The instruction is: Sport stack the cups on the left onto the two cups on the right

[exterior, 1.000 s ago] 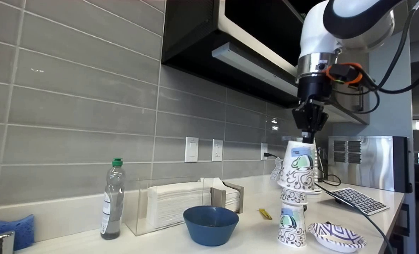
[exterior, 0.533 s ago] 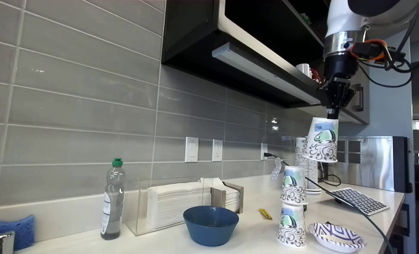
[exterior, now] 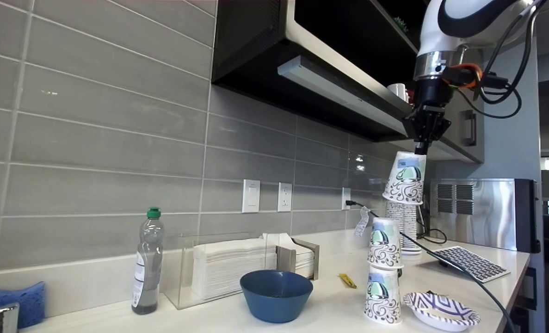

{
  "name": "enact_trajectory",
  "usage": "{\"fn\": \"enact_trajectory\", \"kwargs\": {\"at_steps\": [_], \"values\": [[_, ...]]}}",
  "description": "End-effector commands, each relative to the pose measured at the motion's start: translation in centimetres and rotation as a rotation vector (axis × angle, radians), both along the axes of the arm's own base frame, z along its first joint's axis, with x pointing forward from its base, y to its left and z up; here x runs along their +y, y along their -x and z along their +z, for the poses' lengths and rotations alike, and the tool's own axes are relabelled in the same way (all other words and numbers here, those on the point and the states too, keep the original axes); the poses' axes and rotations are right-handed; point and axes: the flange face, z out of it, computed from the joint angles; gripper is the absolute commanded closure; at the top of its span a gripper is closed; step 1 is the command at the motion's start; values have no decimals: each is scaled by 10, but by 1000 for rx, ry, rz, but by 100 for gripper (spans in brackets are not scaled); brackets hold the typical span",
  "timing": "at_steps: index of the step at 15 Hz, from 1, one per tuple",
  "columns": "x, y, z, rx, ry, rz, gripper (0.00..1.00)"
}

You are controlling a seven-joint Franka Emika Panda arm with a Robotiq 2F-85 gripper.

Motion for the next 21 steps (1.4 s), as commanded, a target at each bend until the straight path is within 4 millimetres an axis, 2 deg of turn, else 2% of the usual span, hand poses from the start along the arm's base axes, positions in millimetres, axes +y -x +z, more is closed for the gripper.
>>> {"fn": "enact_trajectory", "kwargs": {"at_steps": [1, 5, 10, 21], "values": [[-13, -31, 1, 6, 14, 6, 99], [-16, -54, -13, 48, 4, 20, 99], [-19, -70, -27, 80, 2, 25, 99], [-30, -76, -42, 101, -4, 13, 99]]}}
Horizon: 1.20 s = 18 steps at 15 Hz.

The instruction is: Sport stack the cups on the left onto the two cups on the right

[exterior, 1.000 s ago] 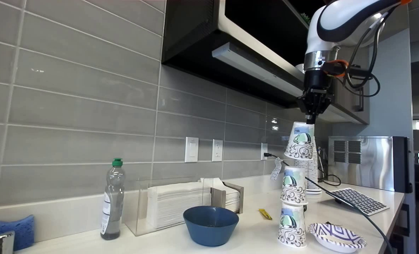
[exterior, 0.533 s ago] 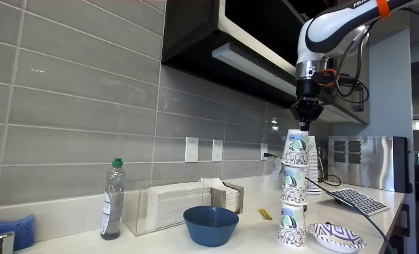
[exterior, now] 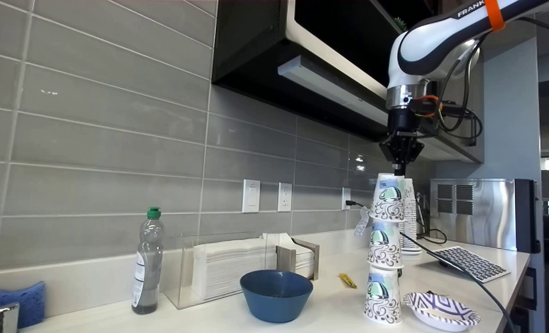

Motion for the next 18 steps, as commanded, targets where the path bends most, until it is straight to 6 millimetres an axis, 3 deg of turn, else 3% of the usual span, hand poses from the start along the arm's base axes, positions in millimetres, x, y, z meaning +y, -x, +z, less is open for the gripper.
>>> {"fn": "enact_trajectory", "kwargs": {"at_steps": [1, 7, 8, 9, 11, 15, 18], "values": [[-6, -6, 0, 0, 7, 9, 99], [-7, -12, -3, -15, 7, 8, 99], [-8, -13, -4, -18, 8, 7, 94], [-8, -14, -5, -18, 9, 5, 70], [-8, -14, -6, -25, 0, 13, 68], [-5, -4, -5, -33, -9, 2, 40], [10, 11, -2, -62, -4, 3, 19]]}}
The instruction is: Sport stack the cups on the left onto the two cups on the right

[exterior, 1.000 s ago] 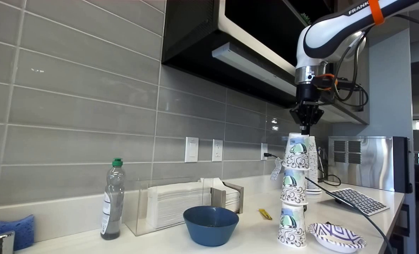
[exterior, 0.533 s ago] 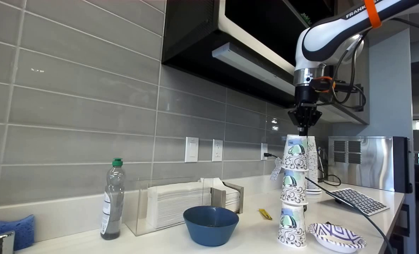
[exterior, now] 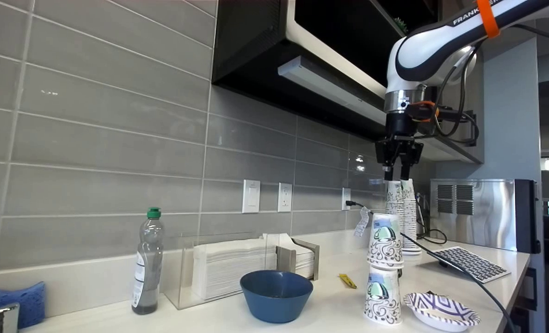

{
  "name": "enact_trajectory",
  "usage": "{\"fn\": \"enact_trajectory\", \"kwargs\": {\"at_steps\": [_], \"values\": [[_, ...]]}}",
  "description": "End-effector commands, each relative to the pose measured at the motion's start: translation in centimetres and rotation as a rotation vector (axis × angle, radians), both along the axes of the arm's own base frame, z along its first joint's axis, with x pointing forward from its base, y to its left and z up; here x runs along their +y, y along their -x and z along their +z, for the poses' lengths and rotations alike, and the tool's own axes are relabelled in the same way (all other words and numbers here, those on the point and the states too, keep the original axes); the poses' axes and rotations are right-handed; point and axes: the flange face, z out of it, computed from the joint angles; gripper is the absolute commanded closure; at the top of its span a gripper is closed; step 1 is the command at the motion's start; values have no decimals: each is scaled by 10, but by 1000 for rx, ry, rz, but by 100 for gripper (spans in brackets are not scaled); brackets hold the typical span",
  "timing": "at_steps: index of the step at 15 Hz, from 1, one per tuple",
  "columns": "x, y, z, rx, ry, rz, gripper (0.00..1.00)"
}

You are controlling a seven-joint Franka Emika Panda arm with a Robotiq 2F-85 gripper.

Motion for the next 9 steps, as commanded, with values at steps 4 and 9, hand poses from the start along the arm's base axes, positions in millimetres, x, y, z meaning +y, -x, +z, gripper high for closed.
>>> {"fn": "enact_trajectory", "kwargs": {"at_steps": [4, 9], "values": [[50, 46, -8, -153, -24, 34, 0], [59, 44, -16, -151, -4, 62, 0]]}}
